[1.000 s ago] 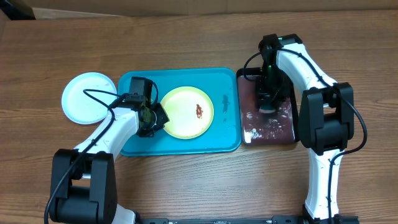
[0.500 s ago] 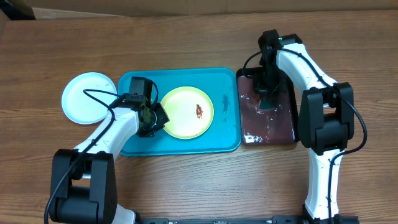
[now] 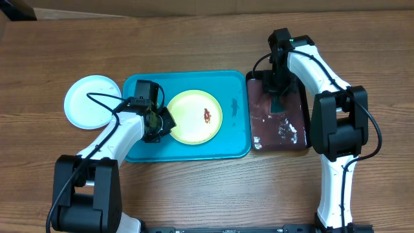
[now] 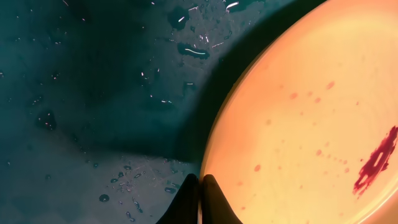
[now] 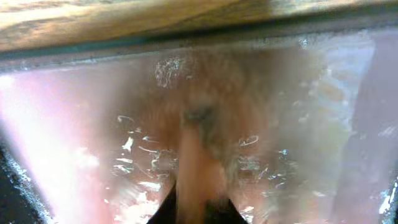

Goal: Clean dirty plates on tray and stack at the side
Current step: 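Dip and rub the sponge in the brown tray's water with right gripper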

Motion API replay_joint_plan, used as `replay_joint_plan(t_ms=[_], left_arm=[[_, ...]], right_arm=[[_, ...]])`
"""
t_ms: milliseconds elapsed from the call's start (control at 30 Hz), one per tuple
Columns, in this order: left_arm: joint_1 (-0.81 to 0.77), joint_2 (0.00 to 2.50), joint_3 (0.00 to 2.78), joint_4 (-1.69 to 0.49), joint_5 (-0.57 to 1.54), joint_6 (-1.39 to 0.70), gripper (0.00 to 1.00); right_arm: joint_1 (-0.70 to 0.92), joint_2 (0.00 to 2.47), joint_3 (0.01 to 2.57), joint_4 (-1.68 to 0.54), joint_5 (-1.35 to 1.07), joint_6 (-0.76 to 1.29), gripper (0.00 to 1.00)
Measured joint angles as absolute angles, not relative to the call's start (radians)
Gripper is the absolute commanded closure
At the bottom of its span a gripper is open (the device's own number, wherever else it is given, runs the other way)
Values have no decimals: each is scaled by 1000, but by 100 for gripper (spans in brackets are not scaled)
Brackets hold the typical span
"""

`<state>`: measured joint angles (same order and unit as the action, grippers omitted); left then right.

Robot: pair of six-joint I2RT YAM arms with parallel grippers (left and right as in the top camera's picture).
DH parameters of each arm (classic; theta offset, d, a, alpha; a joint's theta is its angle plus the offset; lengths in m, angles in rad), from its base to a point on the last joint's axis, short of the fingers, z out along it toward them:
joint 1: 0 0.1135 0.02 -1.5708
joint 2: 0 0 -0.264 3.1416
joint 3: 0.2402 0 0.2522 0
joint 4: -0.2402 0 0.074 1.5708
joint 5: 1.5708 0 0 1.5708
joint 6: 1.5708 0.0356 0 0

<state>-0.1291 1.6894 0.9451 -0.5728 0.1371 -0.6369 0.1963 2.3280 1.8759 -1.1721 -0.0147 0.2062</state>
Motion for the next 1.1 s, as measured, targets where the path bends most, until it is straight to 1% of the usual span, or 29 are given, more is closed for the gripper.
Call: replay_joint_plan(t_ms=[33,100,200,333,467,600,700,733,767,800,833,867,900,933,967,1000,1033,1100], left_arm=[[-129,1689,945,-573,137,-637,96],[-129,1689,945,-573,137,-636,96],[-129,1689,945,-574,137,-636,96],[-129,1689,945,-579,137,-636,96],[-129,1689,945,-582,137,-636,96],[-129,1689,945,-584,137,-636,96],[-129,1689,945,-584,137,-636,96],[-129,1689,945,-584,138,-636,96],[-129,1689,945,-584,138,-636,96],[-129,1689,945,-584,138,-636,96],[-129,1689,945,-584,138,-636,96],[-129,1689,945,-584,137,-636,96],[-129,1689,945,-584,138,-636,96],[-129,1689,945,-584,137,-636,96],[-129,1689,945,-584,137,-636,96],[-129,1689,945,-584,138,-636,95],[-129,1689,945,-584,137,-636,96],[-129,1689,945,-584,137,-636,95]], right_arm=[[196,2328,1877,-1181,-15,207,28],[196,2328,1890,-1234,-15,207,22],[196,2328,1934,-1335,-14,201,20],[196,2324,1969,-1441,-15,195,19],[196,2323,1958,-1459,-15,190,19],[196,2323,1903,-1458,-23,189,21],[196,2323,1872,-1452,-35,190,32],[196,2323,1865,-1450,-38,190,48],[196,2323,1860,-1448,-41,189,66],[196,2323,1858,-1448,-45,187,80],[196,2323,1856,-1448,-46,185,87],[196,2323,1856,-1447,-46,183,89],[196,2323,1856,-1448,-48,184,89],[196,2323,1856,-1449,-49,186,80],[196,2323,1856,-1454,-50,186,54],[196,2323,1856,-1459,-50,182,33],[196,2323,1856,-1465,-52,186,27],[196,2323,1858,-1472,-53,185,25]])
